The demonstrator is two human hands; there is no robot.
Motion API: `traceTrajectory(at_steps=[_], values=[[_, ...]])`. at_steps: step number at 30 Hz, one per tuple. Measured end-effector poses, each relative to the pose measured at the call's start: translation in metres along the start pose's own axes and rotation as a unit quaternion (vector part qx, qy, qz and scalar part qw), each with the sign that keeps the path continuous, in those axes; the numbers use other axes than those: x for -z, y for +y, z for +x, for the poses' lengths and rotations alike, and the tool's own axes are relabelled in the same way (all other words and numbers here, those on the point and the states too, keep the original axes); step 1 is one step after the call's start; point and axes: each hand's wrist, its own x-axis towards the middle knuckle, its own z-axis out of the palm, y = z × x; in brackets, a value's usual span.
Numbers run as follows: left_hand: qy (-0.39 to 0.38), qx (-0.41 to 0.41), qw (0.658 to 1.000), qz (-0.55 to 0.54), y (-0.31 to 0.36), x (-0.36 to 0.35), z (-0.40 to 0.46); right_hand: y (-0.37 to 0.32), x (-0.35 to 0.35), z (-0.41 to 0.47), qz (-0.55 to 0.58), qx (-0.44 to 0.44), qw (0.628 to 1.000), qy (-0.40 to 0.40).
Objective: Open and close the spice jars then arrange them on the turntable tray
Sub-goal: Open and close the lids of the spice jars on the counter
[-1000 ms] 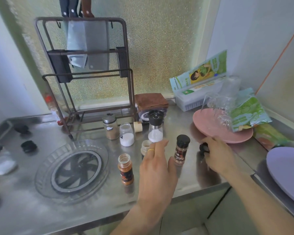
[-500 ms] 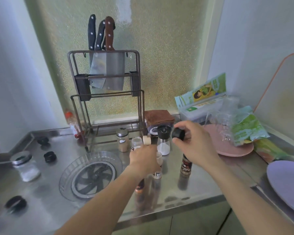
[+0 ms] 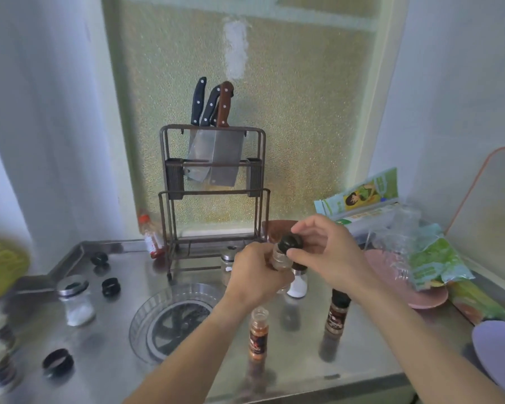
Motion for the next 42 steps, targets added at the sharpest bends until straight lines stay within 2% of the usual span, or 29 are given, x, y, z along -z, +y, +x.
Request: traceTrajectory(at_steps=[7,11,14,19,23,27,30,34,37,42], values=[[0.068,-0.003,0.995,-0.077,-0.011,0.064,-0.037,-0.056,-0.024,0.004,-0.072,0.094,0.985,-0.125],[0.071,-0.019,0.996,-0.056,-0.032,0.088,-0.064,-0.083,-0.044,0.001,-0.192,0.145,0.944,-0.226],[0.072,-0.018,0.996,-0.044,-0.049,0.101,-0.081,-0.096,-0.064,-0.001,-0.242,0.152,0.92,-0.268],[0.074,0.0,0.997,-0.032,-0.069,0.116,-0.104,-0.105,-0.101,-0.009,-0.396,0.156,0.87,-0.247],[0.081,0.005,0.996,-0.039,-0.076,0.124,-0.111,-0.109,-0.11,-0.009,-0.329,0.147,0.874,-0.324],[0.085,-0.002,0.996,-0.017,-0.081,0.126,-0.112,-0.11,-0.119,-0.009,-0.406,0.154,0.857,-0.278],[0.084,-0.006,0.996,-0.017,-0.082,0.124,-0.11,-0.112,-0.116,-0.01,-0.367,0.142,0.859,-0.327],[0.085,-0.014,0.996,-0.011,-0.082,0.121,-0.111,-0.112,-0.118,-0.01,-0.411,0.138,0.851,-0.295],[0.082,-0.015,0.996,-0.025,-0.081,0.121,-0.111,-0.108,-0.115,-0.01,-0.371,0.121,0.859,-0.332],[0.084,-0.023,0.996,-0.004,-0.082,0.12,-0.111,-0.101,-0.119,-0.009,-0.395,0.117,0.856,-0.311]])
